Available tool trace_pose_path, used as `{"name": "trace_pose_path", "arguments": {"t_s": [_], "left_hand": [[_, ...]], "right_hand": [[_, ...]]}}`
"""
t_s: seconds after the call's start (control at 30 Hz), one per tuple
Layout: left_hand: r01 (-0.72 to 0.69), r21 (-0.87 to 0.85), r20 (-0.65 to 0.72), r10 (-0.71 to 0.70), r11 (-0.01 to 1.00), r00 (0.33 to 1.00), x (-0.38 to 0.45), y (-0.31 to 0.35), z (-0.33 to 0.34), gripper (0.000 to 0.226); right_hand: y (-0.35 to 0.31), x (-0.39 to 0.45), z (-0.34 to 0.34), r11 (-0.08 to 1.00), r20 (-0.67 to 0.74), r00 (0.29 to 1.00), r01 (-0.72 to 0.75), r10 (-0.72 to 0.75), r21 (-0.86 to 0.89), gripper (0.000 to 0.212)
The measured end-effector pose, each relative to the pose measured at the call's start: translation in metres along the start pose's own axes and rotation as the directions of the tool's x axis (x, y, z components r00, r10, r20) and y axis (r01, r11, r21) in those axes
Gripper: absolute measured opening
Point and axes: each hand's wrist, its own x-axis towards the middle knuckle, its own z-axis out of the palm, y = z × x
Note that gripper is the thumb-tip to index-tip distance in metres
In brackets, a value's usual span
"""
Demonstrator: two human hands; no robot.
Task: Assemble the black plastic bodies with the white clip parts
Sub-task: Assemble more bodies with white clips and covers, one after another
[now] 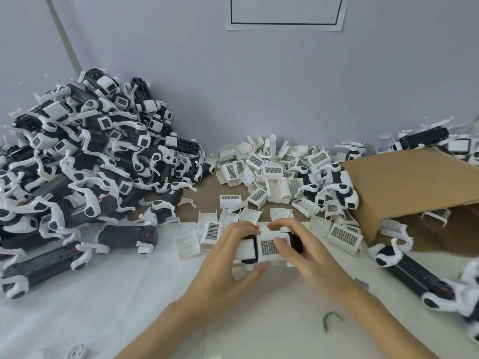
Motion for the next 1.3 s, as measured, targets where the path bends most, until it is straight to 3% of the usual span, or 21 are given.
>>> {"name": "trace_pose_path", "arguments": {"t_s": [0.1, 0.2, 0.33, 0.43, 0.63, 0.8, 0.93, 1.03, 1.1, 1.2, 1.3], "left_hand": [[-0.139, 0.156, 0.012, 0.138, 0.978, 0.99, 0.002, -0.004, 0.004, 0.043], [-0.087, 0.224, -0.066, 0.104, 0.971, 0.992, 0.003, -0.009, 0.005, 0.046], [0.119, -0.001, 0.038, -0.118, 0.993, 0.992, -0.001, -0.008, 0.001, 0.06], [0.241, -0.169, 0.081, -0.23, 0.956, 0.97, -0.001, -0.005, -0.002, 0.047], [0.245, -0.146, 0.072, -0.237, 0.959, 0.969, 0.003, -0.001, -0.007, 0.037], [0.242, -0.226, 0.053, -0.237, 0.943, 0.97, 0.003, -0.002, -0.008, 0.029], [0.277, -0.211, 0.024, -0.278, 0.937, 0.96, 0.003, -0.001, -0.008, 0.036], [0.159, -0.076, -0.018, -0.16, 0.984, 0.987, 0.001, 0.0, -0.004, 0.054], [0.049, 0.107, -0.022, -0.047, 0.993, 0.999, 0.0, -0.001, 0.0, 0.061], [-0.024, 0.229, -0.093, 0.047, 0.973, 0.995, -0.001, -0.004, 0.004, 0.051], [0.009, 0.057, -0.135, -0.001, 0.998, 0.991, -0.001, -0.006, 0.002, 0.031]], "right_hand": [[0.003, 0.002, -0.002, 0.991, 0.013, 0.997, 0.072, -0.071, -0.115, 0.027], [0.004, 0.003, -0.003, 0.966, -0.033, 0.99, 0.123, -0.134, -0.229, 0.027], [0.007, 0.002, 0.003, 0.911, -0.048, 0.966, 0.224, -0.256, -0.347, 0.03], [0.008, -0.002, 0.011, 0.88, -0.041, 0.949, 0.272, -0.312, -0.389, 0.032], [0.013, -0.008, 0.023, 0.932, -0.068, 0.961, 0.241, -0.268, -0.27, 0.041], [0.008, -0.005, 0.029, 0.949, -0.133, 0.956, 0.228, -0.26, -0.215, 0.032], [0.011, -0.006, 0.03, 0.979, -0.181, 0.965, 0.173, -0.191, -0.109, 0.028], [0.0, -0.002, 0.025, 0.979, -0.297, 0.953, 0.121, -0.068, 0.164, 0.026], [-0.006, 0.001, 0.017, 0.968, -0.359, 0.933, 0.086, 0.004, 0.235, 0.021], [-0.007, 0.001, 0.011, 0.956, -0.291, 0.95, -0.026, 0.114, 0.291, 0.008], [-0.009, -0.001, 0.015, 0.906, -0.155, 0.977, -0.069, 0.146, 0.417, 0.018]]}}
